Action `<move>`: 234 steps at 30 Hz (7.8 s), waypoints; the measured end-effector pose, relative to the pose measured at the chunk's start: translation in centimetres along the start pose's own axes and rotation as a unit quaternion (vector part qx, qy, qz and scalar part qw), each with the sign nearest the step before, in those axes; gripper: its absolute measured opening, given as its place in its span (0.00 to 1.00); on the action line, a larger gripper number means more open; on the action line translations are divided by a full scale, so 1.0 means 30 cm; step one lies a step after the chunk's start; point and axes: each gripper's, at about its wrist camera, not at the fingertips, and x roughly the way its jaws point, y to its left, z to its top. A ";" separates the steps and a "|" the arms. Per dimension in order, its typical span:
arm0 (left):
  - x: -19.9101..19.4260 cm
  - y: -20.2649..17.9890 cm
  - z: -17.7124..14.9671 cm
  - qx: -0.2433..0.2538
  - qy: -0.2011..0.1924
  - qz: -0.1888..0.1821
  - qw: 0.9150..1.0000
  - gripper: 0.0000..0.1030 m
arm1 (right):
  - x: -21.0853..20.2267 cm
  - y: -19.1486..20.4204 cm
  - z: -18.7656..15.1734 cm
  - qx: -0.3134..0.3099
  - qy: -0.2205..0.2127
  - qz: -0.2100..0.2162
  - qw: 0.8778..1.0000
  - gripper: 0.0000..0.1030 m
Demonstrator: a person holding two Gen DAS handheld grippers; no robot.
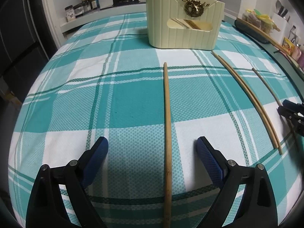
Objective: Organize utensils
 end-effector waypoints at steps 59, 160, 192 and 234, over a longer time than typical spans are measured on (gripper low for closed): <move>-0.600 0.256 0.304 -0.043 -0.206 -0.175 0.962 0.04 | -0.518 0.012 0.427 0.004 -0.203 0.108 0.973 0.06; 0.124 -0.374 0.215 0.031 0.013 -0.043 0.999 0.92 | 0.014 -0.061 0.012 0.037 -0.001 -0.025 0.999 0.47; -0.078 -0.064 0.012 -0.009 -0.004 -0.037 0.999 0.46 | -0.010 0.223 0.137 -0.012 0.039 0.103 0.994 0.48; 0.034 -0.014 0.223 0.049 0.037 -0.080 0.995 0.05 | 0.106 0.255 0.285 -0.070 0.082 0.081 0.991 0.06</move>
